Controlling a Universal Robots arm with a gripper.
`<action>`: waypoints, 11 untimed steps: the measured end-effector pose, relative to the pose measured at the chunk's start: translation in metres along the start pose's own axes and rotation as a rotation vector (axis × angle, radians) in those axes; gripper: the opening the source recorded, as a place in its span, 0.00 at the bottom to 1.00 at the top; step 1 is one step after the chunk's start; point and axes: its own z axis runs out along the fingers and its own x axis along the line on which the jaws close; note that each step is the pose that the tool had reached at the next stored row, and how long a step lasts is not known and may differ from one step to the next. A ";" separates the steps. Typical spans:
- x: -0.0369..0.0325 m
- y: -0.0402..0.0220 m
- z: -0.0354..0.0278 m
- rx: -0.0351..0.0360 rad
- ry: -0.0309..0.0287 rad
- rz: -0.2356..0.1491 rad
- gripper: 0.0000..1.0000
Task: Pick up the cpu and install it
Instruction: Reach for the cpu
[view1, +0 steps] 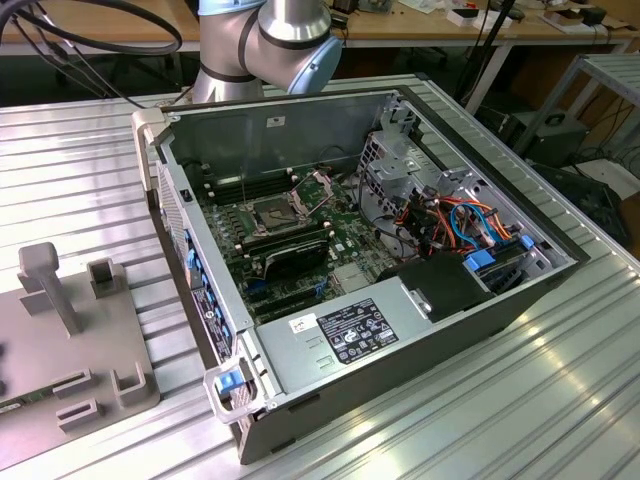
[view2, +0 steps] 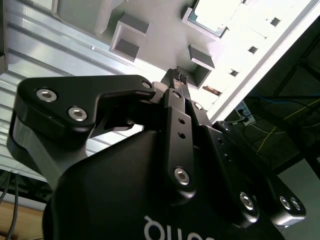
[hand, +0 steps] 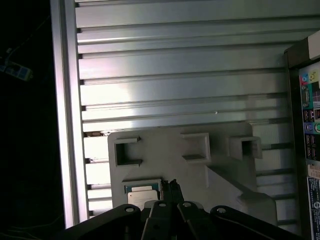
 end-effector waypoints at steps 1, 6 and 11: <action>0.0003 0.0000 0.0000 0.0001 0.0000 0.000 0.11; 0.0038 -0.0003 0.0000 0.0000 0.0000 0.000 0.11; 0.0090 -0.0007 0.0003 0.0000 0.0000 0.000 0.11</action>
